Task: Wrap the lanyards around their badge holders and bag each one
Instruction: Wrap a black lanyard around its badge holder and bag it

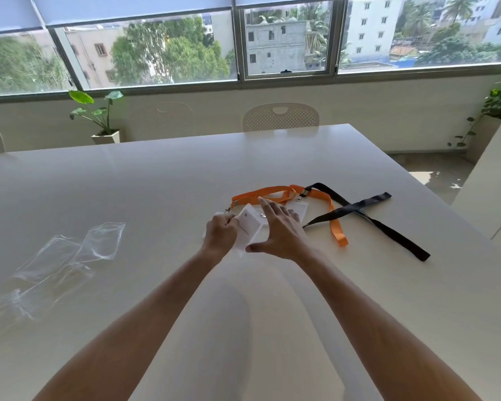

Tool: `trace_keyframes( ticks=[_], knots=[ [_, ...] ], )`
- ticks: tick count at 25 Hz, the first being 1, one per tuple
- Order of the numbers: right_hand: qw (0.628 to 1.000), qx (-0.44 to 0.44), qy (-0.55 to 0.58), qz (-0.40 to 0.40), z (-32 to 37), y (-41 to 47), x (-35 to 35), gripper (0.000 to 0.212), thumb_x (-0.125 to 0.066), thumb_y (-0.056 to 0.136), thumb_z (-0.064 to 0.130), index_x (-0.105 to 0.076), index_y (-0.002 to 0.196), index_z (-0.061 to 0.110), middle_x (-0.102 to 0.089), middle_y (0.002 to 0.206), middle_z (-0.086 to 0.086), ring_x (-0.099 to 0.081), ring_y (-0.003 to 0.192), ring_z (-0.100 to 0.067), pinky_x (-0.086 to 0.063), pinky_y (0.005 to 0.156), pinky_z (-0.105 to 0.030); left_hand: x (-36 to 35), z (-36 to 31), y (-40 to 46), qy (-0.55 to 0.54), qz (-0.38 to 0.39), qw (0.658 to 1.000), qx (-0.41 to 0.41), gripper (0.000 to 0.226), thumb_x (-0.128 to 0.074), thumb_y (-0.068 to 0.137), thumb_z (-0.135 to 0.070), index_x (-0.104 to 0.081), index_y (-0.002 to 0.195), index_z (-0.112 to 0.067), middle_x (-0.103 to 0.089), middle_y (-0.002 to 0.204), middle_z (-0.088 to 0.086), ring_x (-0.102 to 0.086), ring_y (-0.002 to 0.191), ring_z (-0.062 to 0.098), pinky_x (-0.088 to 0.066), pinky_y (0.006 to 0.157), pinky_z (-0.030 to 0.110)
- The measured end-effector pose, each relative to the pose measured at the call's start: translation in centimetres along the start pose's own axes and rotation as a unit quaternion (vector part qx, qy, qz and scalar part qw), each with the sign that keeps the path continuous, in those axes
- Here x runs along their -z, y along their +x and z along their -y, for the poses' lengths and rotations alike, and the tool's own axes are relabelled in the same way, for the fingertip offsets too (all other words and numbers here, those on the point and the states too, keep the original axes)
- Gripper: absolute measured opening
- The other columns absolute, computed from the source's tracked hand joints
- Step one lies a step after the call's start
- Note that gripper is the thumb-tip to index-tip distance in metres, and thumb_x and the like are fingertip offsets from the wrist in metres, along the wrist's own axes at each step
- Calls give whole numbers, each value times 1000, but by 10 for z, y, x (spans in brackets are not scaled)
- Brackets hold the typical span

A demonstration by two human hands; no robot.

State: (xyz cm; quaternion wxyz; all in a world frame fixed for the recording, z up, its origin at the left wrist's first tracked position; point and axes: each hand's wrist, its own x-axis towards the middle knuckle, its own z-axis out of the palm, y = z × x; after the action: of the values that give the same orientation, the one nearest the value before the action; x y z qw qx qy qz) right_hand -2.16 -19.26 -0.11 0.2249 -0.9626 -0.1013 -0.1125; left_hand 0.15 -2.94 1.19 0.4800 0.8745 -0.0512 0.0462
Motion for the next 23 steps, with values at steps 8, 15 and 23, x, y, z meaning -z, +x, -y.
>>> trace_keyframes(
  ticks=[8, 15, 23],
  knots=[
    [997, 15, -72, -18, 5, 14, -1, 136, -76, 52, 70, -3, 152, 14, -19, 157, -6, -17, 144, -29, -6, 114, -60, 5, -22, 4, -273, 42, 954, 116, 27, -43, 99, -19, -68, 91, -16, -67, 97, 14, -62, 94, 33, -53, 74, 41],
    [990, 79, -117, 10, 6, 29, 16, 134, -79, 54, 58, 0, 151, 11, -24, 147, -10, -30, 136, -29, -5, 114, -56, 31, -2, 16, 41, 118, 979, -164, 69, -74, 79, -27, -41, 139, -21, -53, 136, -1, -48, 128, 20, -42, 104, 39],
    [982, 142, -125, 19, 13, 42, 25, 137, -83, 54, 52, 5, 152, 13, -21, 147, -10, -29, 134, -31, -9, 117, -55, 60, -3, 35, 361, 128, 871, -306, 134, -80, 57, -59, 5, 151, -13, 12, 159, -4, 17, 145, 16, -6, 117, 50]
  ],
)
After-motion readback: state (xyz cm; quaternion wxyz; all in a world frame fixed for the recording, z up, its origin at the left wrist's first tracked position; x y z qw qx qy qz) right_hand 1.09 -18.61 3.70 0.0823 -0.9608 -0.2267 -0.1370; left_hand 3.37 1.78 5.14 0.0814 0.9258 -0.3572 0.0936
